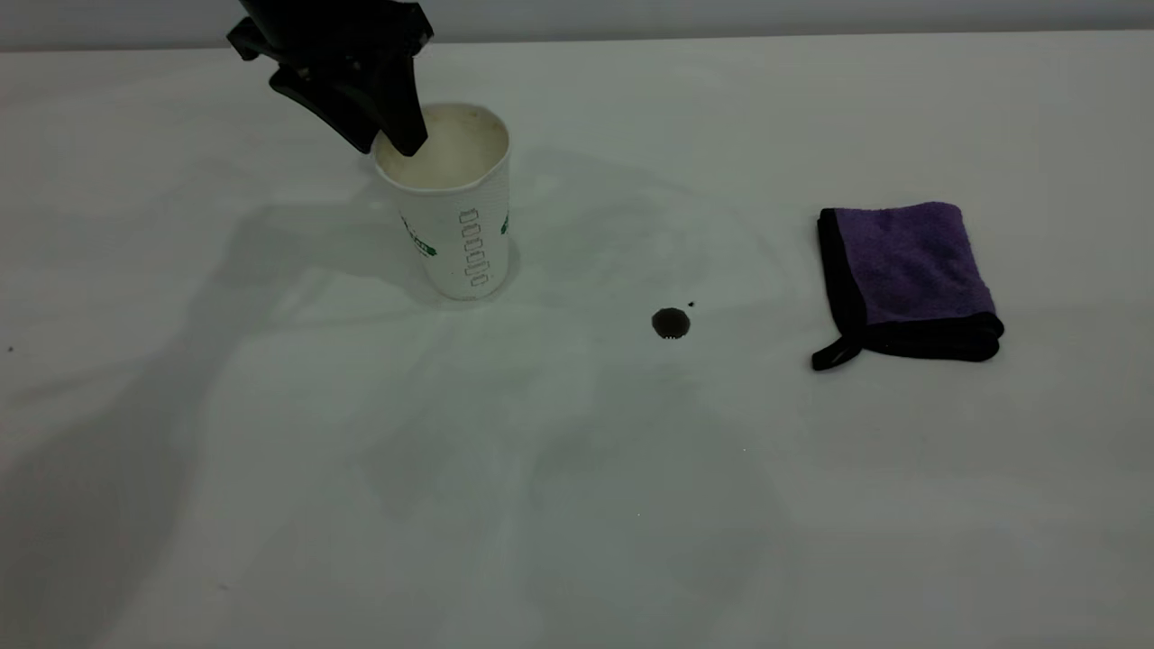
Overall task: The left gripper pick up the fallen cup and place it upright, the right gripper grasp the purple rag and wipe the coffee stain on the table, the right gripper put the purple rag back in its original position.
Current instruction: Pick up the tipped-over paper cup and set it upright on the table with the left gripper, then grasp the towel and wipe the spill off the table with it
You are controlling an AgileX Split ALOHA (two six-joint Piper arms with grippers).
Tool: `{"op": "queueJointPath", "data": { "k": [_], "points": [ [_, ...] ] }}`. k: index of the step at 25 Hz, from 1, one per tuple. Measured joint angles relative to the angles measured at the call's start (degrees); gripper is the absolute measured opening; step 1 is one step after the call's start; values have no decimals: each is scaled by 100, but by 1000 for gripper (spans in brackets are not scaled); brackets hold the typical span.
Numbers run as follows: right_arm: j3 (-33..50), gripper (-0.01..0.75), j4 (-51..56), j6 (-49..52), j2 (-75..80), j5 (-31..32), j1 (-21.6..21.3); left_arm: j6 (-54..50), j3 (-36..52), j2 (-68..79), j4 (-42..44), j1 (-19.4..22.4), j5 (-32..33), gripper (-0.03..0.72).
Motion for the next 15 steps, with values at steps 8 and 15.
{"op": "queueJointPath", "data": {
  "k": [8,15],
  "points": [
    [0,440,0,0,0,0,0,-18,0,-814,261,0,626,507],
    [0,440,0,0,0,0,0,-368,0,-2450,283,0,1353,507]
  ]
}}
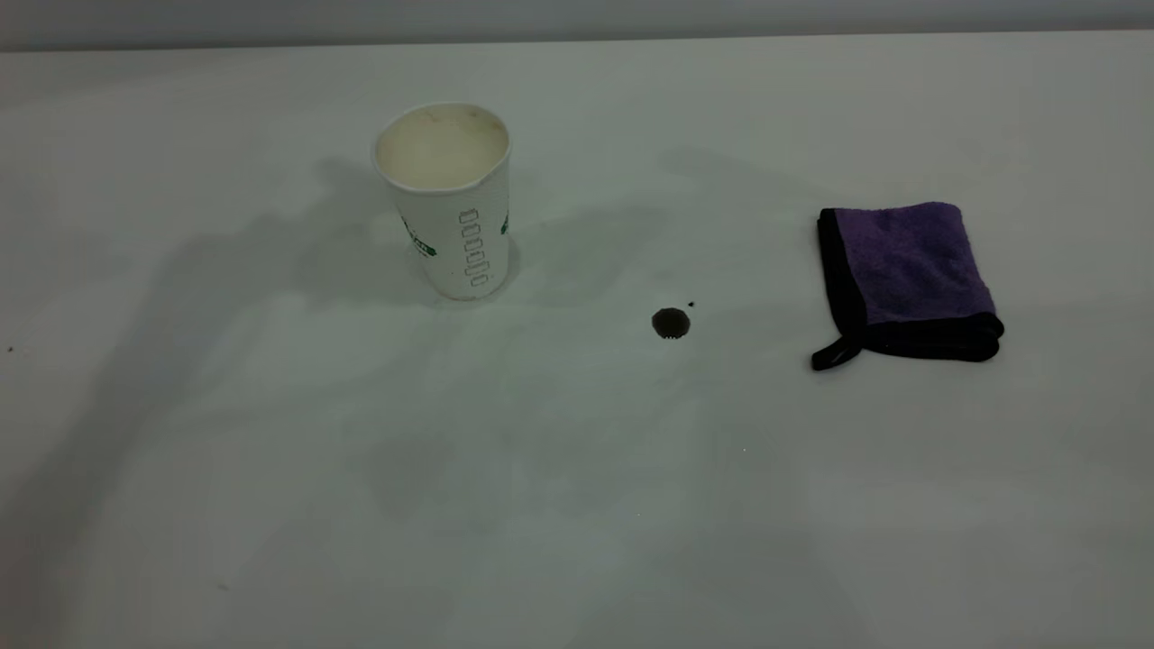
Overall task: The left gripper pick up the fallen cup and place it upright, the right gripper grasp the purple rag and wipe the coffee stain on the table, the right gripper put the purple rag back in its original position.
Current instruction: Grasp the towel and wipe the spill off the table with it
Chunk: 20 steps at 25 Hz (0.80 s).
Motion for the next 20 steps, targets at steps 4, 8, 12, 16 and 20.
{"op": "queueJointPath", "data": {
  "k": [4,8,12,16,20],
  "points": [
    [0,440,0,0,0,0,0,-210,0,-907,79,-2,607,507],
    [0,440,5,0,0,0,0,-556,16,-1551,511,-2,752,507],
    [0,440,5,0,0,0,0,-1014,457,-2247,929,-2,752,507],
    [0,440,5,0,0,0,0,-1154,1608,-3240,993,-2,752,507],
    [0,440,5,0,0,0,0,-1159,3209,-4494,1058,-2,752,507]
  ]
}}
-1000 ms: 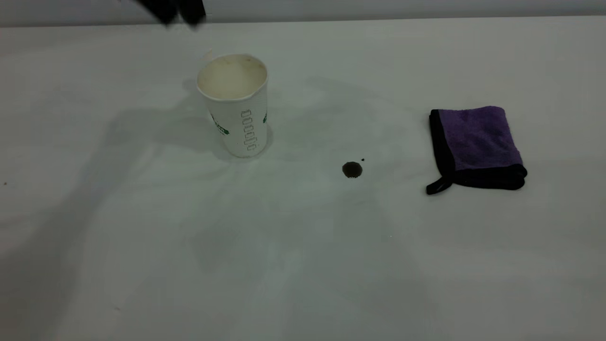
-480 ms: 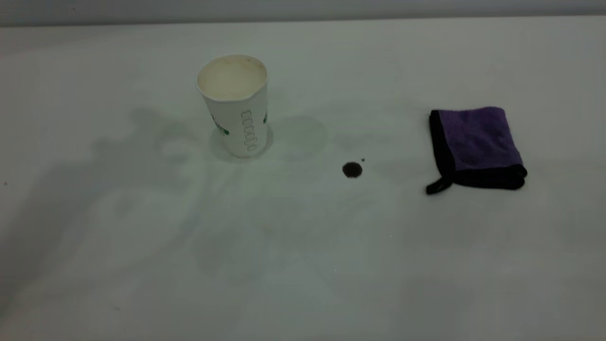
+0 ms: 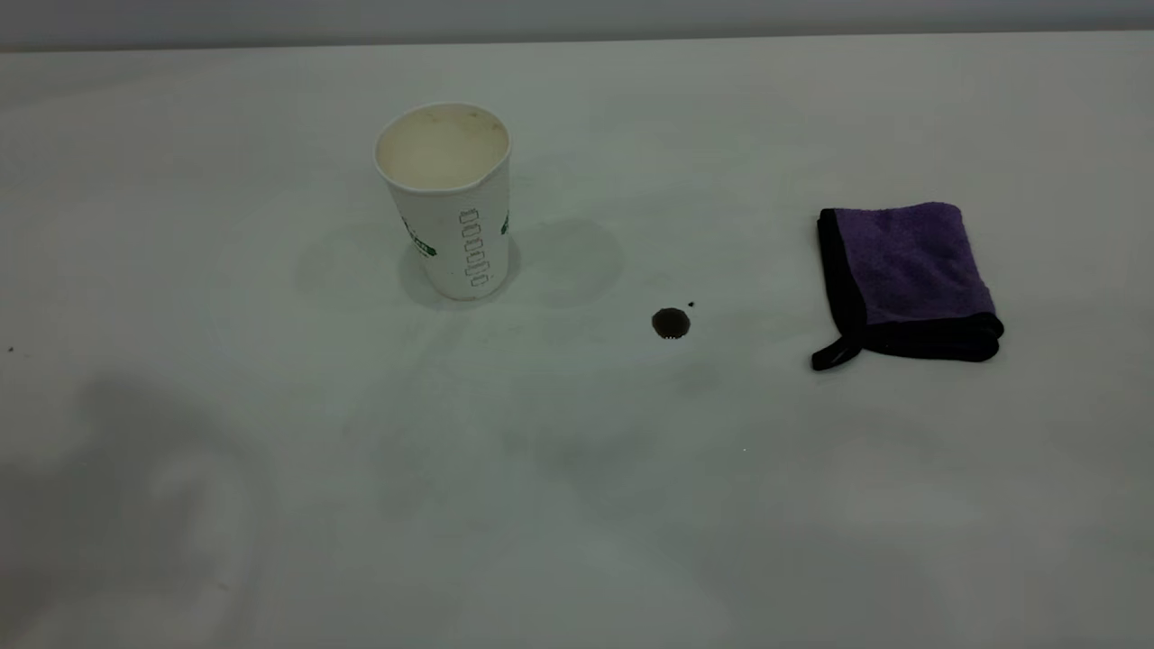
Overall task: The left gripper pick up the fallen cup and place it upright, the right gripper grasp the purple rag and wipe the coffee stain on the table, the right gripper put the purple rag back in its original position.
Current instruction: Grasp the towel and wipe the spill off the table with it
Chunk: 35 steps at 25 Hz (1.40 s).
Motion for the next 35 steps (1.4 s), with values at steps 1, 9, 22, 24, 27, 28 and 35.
{"op": "queueJointPath", "data": {
  "k": [1,9,22,24,27,28,35],
  "points": [
    [0,440,0,0,0,0,0,0,417,-333,38,0,0,507],
    [0,440,0,0,0,0,0,-276,2723,-2369,227,0,-24,507],
    [0,440,0,0,0,0,0,-745,3721,-4356,458,0,-339,507],
    [0,440,0,0,0,0,0,-745,3725,-4515,458,0,-339,507],
    [0,440,0,0,0,0,0,-745,3725,-4733,458,0,-339,507],
    [0,440,0,0,0,0,0,-745,3725,-4796,458,6,-339,507],
    [0,440,0,0,0,0,0,-745,3732,-5317,458,823,-328,507]
  ]
}}
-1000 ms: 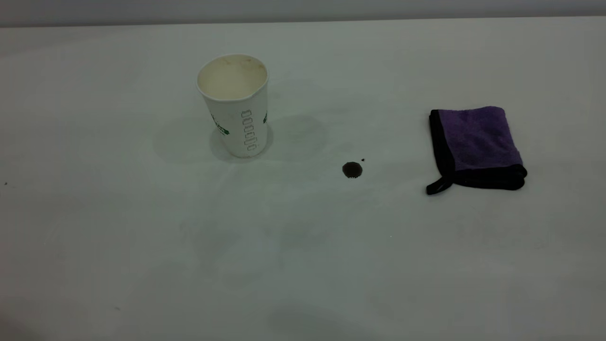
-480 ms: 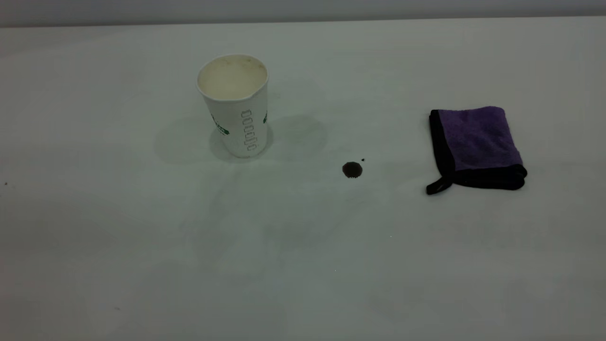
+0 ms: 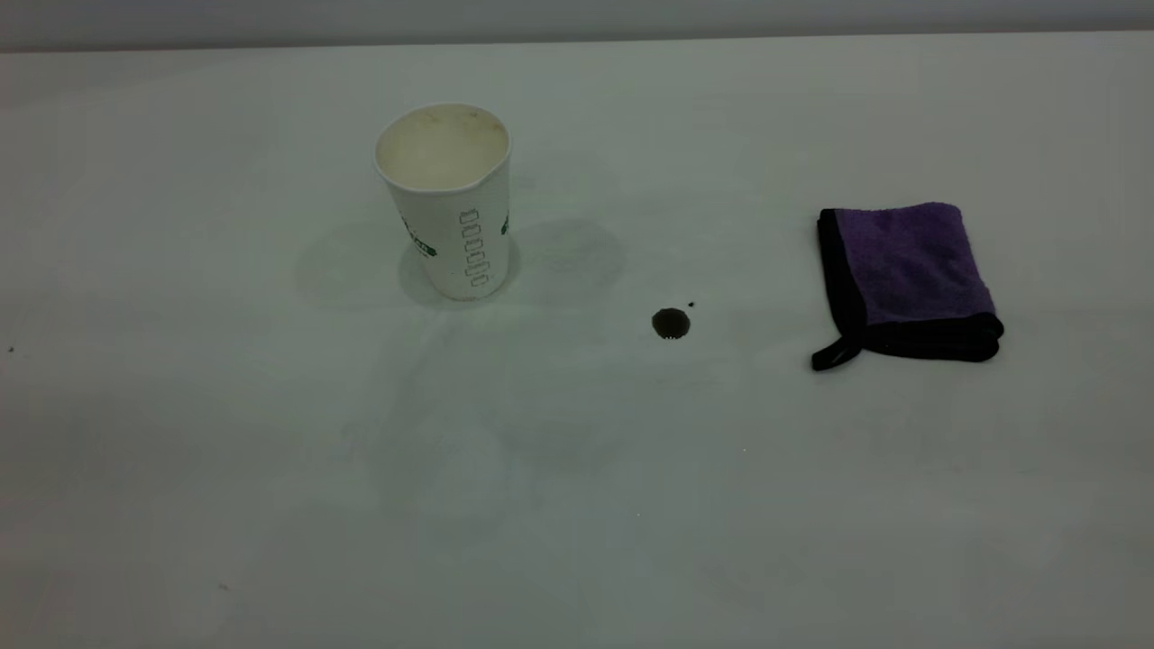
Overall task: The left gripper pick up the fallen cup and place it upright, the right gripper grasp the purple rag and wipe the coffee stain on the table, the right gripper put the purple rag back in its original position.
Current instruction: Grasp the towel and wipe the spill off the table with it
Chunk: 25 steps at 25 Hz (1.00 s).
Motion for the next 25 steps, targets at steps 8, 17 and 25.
{"op": "queueJointPath", "data": {
  "k": [8,17,25],
  "points": [
    [0,440,0,0,0,-5,0,0,6,-1170,0,667,44,507],
    [-10,446,65,-25,0,-28,0,0,6,-1245,0,667,73,507],
    [-233,555,530,-779,1307,-844,0,0,6,-1245,0,667,73,507]
  ]
}}
